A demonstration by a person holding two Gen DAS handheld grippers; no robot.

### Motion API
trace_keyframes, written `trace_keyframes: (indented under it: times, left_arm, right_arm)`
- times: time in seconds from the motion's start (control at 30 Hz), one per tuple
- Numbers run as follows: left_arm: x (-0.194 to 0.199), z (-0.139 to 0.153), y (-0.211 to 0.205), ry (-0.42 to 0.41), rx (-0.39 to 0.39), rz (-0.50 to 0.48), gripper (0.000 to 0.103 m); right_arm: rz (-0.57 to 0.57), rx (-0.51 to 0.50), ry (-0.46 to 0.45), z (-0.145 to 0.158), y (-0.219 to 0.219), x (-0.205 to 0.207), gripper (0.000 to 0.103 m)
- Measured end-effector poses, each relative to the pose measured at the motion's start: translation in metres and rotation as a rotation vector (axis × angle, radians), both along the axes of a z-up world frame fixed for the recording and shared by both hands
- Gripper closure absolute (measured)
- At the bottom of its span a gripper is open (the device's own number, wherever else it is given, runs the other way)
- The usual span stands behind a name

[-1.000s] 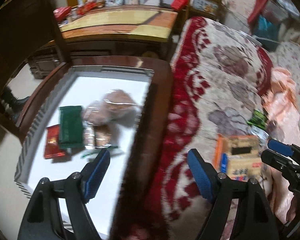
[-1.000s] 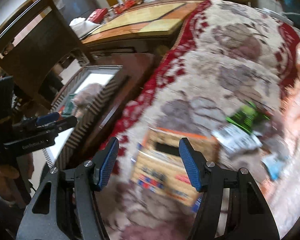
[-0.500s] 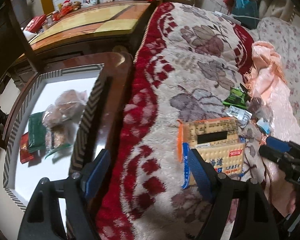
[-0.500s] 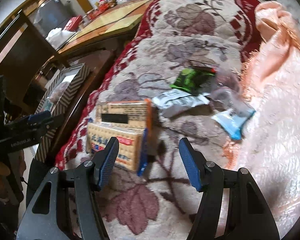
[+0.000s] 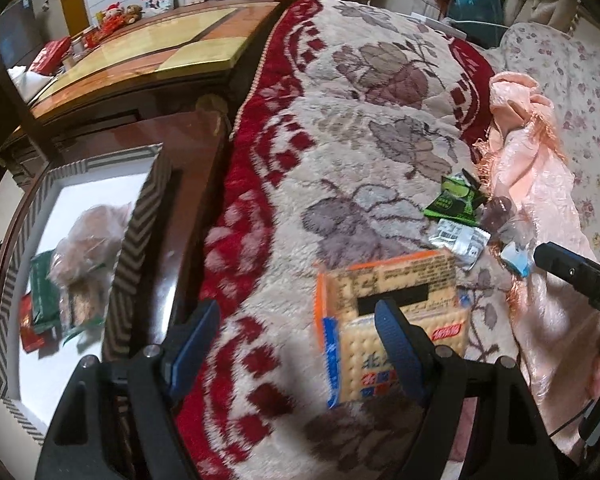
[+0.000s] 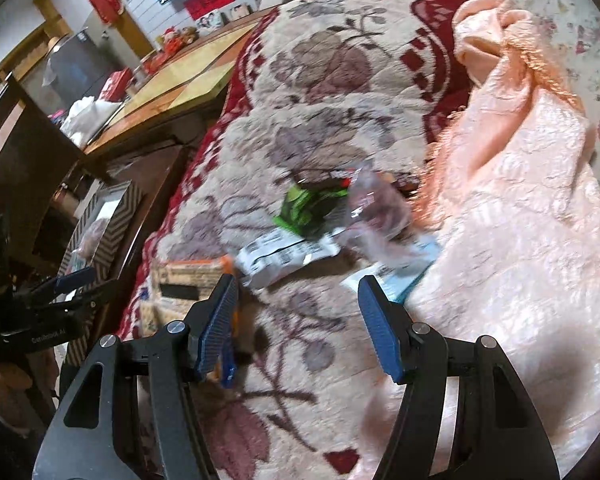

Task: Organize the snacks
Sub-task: 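Grasp the clear red-date bag with the right gripper while the left grasps a green packet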

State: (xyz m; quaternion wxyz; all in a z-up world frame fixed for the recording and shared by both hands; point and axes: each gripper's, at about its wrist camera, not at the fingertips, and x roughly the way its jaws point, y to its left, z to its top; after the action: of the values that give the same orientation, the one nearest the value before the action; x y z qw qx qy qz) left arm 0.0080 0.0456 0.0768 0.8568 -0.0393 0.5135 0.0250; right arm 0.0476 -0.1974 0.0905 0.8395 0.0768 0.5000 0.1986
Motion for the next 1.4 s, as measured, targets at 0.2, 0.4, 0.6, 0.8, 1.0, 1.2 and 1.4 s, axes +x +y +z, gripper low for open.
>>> trace_keyframes:
  times: [0.2,0.4,0.6,0.8,1.0,1.2,1.4]
  left_arm:
    - [0.013,-0.001,-0.013,0.007,-0.011,-0.026,0.022]
    - [0.026,-0.001,-0.022,0.012,-0.027,-0.039,0.022]
    - [0.043,-0.002,-0.037,0.022,-0.026,-0.076,0.022]
    - [0.072,-0.006,-0.060,0.039,-0.090,-0.161,0.022]
    - [0.108,-0.025,-0.095,0.085,-0.098,-0.270,0.022]
    - [0.132,-0.038,-0.117,0.098,-0.161,-0.341,0.022]
    - [0.150,-0.058,-0.127,0.142,-0.170,-0.352,0.053]
  right_arm:
    - [-0.021,-0.035,-0.001,-0.004,-0.016,0.013,0.033]
    - [-0.039,-0.049,0.022,-0.015,-0.021,0.037,0.033]
    - [-0.020,-0.050,0.064,-0.038,-0.014,0.068,0.033]
    - [-0.014,-0.018,0.056,-0.052,-0.018,0.080,0.067]
    - [0.001,-0.006,0.032,-0.042,-0.030,0.068,0.073]
    - [-0.027,0.056,0.051,-0.046,-0.043,0.069,0.073]
    - [-0.052,0.113,0.070,-0.053,-0.049,0.072,0.073]
